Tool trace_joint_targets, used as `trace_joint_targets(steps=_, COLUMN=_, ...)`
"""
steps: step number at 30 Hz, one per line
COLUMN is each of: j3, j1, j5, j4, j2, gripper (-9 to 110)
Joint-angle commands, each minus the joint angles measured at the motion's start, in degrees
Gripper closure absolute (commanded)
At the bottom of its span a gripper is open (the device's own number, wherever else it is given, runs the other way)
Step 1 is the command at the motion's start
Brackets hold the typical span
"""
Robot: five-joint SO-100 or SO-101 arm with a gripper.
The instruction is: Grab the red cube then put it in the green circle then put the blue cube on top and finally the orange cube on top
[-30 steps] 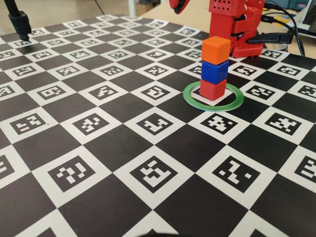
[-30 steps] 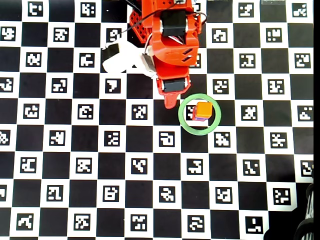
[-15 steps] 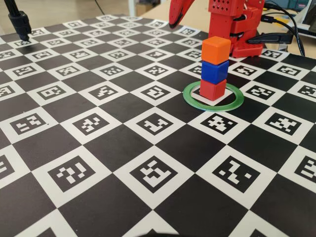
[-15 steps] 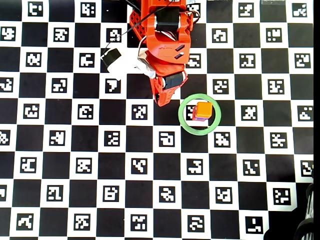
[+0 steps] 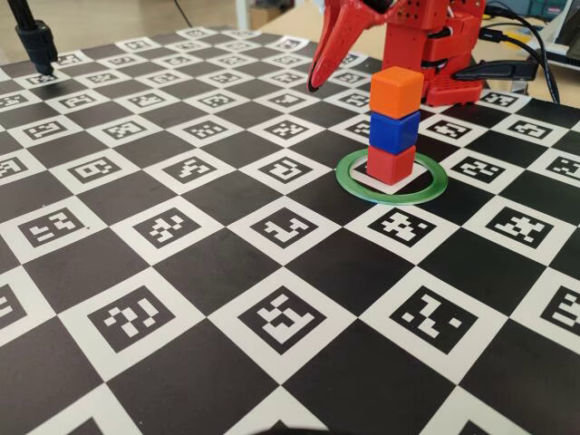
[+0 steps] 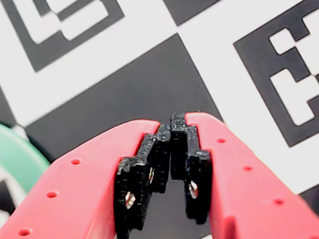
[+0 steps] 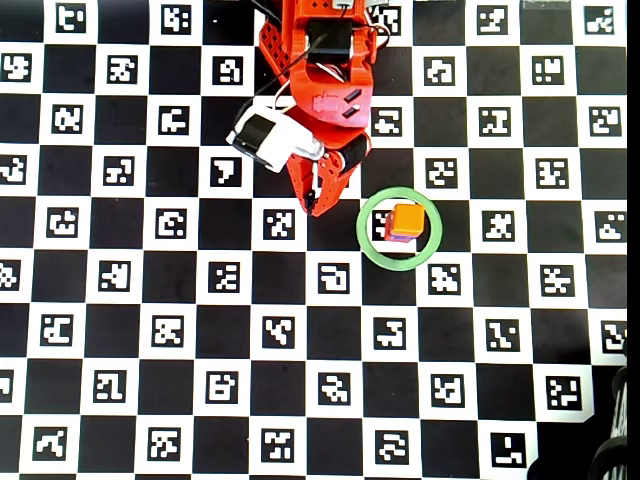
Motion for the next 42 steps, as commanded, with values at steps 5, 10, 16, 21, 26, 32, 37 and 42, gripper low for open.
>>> trace_joint_targets(steps=5, j3=6.15, j1=-0.62, j5=-8.26, j4=-2.46, j2=7.82, gripper=108)
trace_joint_targets(steps=10, j3=6.94, j1=-1.23, j5=-13.45, j4=2.46, j2=9.40, gripper=108)
trace_joint_targets(steps=16, j3=7.03, j1=-2.20, j5=-24.43, j4=15.82, j2=10.90, gripper=108)
trace_joint_targets(steps=21, j3=7.03, j1=-2.55, j5=-25.05, j4=21.88, j2=12.74, gripper=108)
trace_joint_targets(steps=26, j3=7.03, j1=-2.72, j5=-27.33, j4=28.56, j2=15.56, gripper=108)
trace_joint_targets(steps=32, j3=7.03, j1=-2.37, j5=-27.25, j4=31.46, j2=18.02, gripper=108)
trace_joint_targets(steps=37, j3=7.03, j1=-2.81, j5=-29.53, j4=31.82, j2=18.02, gripper=108)
trace_joint_targets(steps=42, j3=7.03, j1=-3.16, j5=-29.53, j4=31.82, j2=18.02, gripper=108)
